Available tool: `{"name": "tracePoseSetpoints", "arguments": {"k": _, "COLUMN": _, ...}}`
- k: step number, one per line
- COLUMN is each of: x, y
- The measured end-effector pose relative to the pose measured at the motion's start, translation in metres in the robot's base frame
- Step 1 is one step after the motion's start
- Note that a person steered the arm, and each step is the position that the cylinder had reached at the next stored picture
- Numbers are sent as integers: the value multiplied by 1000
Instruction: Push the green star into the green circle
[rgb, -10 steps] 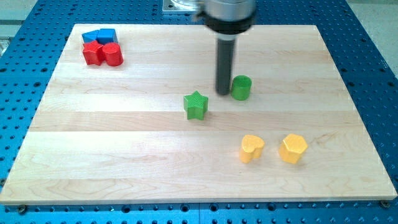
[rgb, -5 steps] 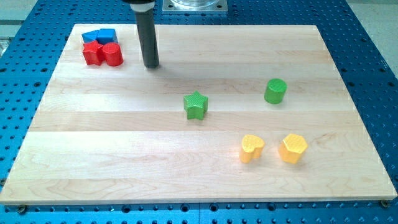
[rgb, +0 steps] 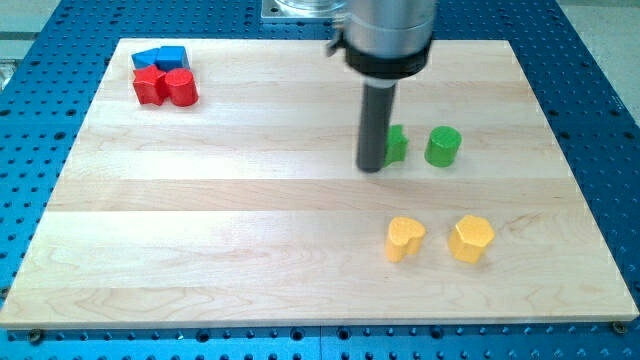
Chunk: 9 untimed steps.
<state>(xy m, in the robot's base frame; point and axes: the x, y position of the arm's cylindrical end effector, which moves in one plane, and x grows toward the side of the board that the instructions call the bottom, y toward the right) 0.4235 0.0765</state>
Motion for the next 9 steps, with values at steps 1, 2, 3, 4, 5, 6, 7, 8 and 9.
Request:
{"name": "tracePoseSetpoints", "arguments": {"k": 1, "x": -20, "y": -25}}
{"name": "tracePoseSetpoints", "arguments": {"k": 2, "x": -36, "y": -17}}
{"name": "tracePoseSetpoints", "arguments": {"k": 3, "x": -36, "y": 31}}
{"name": "tracePoseSetpoints", "arguments": {"k": 4, "x": -36, "y": 45}}
{"name": "tracePoseSetpoints", "arguments": {"k": 5, "x": -39, "y": -13}}
{"name": "tracePoseSetpoints", "arguments": {"k": 6, "x": 0, "y": -81}}
{"name": "tracePoseSetpoints", "arguments": {"k": 7, "x": 69, "y": -116}}
{"name": "tracePoseSetpoints", "arguments": {"k": 8, "x": 136, "y": -114}}
{"name": "tracePoseSetpoints", "arguments": {"k": 9, "x": 194, "y": -68}}
